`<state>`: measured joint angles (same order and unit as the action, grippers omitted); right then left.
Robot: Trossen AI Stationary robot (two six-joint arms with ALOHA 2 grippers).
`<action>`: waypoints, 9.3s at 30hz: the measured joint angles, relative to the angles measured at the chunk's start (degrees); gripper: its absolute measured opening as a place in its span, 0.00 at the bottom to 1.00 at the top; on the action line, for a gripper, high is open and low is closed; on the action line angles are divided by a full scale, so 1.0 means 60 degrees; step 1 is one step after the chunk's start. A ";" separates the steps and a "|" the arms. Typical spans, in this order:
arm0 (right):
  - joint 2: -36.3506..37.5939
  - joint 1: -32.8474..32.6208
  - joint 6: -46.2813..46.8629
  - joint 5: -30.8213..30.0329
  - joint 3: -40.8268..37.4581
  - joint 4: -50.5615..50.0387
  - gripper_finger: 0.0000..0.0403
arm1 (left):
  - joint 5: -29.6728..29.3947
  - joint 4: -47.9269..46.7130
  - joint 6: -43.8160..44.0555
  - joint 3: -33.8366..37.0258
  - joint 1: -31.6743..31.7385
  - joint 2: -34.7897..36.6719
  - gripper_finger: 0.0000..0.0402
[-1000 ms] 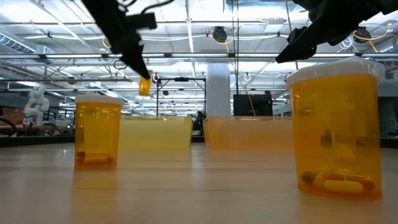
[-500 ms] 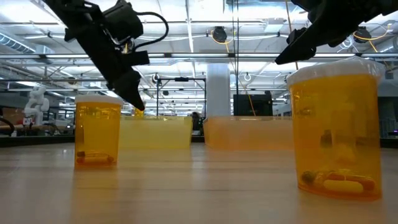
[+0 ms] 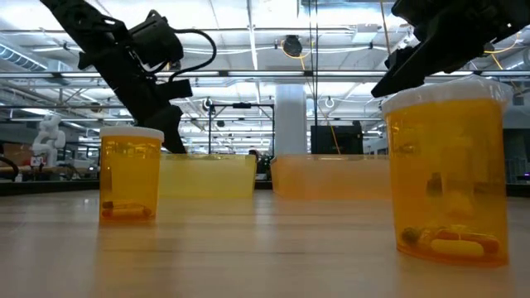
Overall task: Pick and place medicine bottles into bin by pill shape (circle, oval)
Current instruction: Put the small orange pill bottle into the yellow bin, then put the big orange pill bottle into the orange bin, then put the small orange pill bottle into the yellow bin
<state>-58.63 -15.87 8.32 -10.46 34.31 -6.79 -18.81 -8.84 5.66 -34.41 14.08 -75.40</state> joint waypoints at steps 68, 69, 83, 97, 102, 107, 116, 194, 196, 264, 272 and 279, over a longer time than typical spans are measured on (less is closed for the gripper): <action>0.0000 0.0005 0.0076 0.0003 -0.0121 0.1273 0.65 | 0.0559 -0.2062 0.0048 -0.0877 0.0130 -0.0072 0.58; 0.0000 0.0005 0.0076 -0.0007 -0.0121 0.1429 0.65 | 0.0557 -0.2166 0.0049 -0.0890 0.0091 0.0046 0.58; -0.2268 0.0034 -0.0017 -0.0300 0.1229 0.3658 0.65 | 0.0481 -0.2264 0.0012 -0.0922 -0.0627 0.2275 0.58; -0.6919 0.0034 0.0159 0.0923 0.5855 0.2547 0.65 | 0.0343 -0.2832 0.0002 -0.0922 -0.0935 0.3478 0.58; -0.8313 0.0038 -0.0216 0.1539 0.7056 0.2355 0.65 | 0.0345 -0.2945 -0.0009 -0.0922 -0.0983 0.3497 0.58; -0.9230 0.0038 -0.0252 0.1800 0.7591 0.2353 0.66 | 0.0346 -0.2951 0.0005 -0.0922 -0.0994 0.3497 0.58; -0.9914 0.0012 -0.0454 0.1789 0.7689 0.3187 0.83 | 0.0346 -0.2954 0.0016 -0.0922 -0.0994 0.3497 0.58; -0.7212 0.0939 -0.1473 0.1251 0.6710 0.0386 0.53 | 0.0367 -0.2992 0.0089 -0.0914 -0.1307 0.3494 0.58; -0.6556 0.1140 -0.1577 0.0905 0.6188 0.0365 0.53 | 0.0373 -0.2959 0.0124 -0.0914 -0.1316 0.3497 0.58; -0.4966 0.5586 -0.0105 0.1767 0.0178 0.4995 0.65 | 0.0379 -0.2481 0.0093 -0.0914 -0.1686 0.3493 0.58; -0.3561 0.5470 -0.0153 0.1767 0.0185 0.3791 0.67 | 0.0383 -0.2489 0.0096 -0.0914 -0.1693 0.3493 0.58; -0.1735 0.4729 0.0208 0.1763 0.0185 0.2054 0.65 | 0.0383 -0.2487 0.0106 -0.0914 -0.1693 0.3493 0.58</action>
<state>-69.04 12.51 9.56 0.12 35.42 5.54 -16.51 -23.76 6.30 -39.90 3.92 -54.43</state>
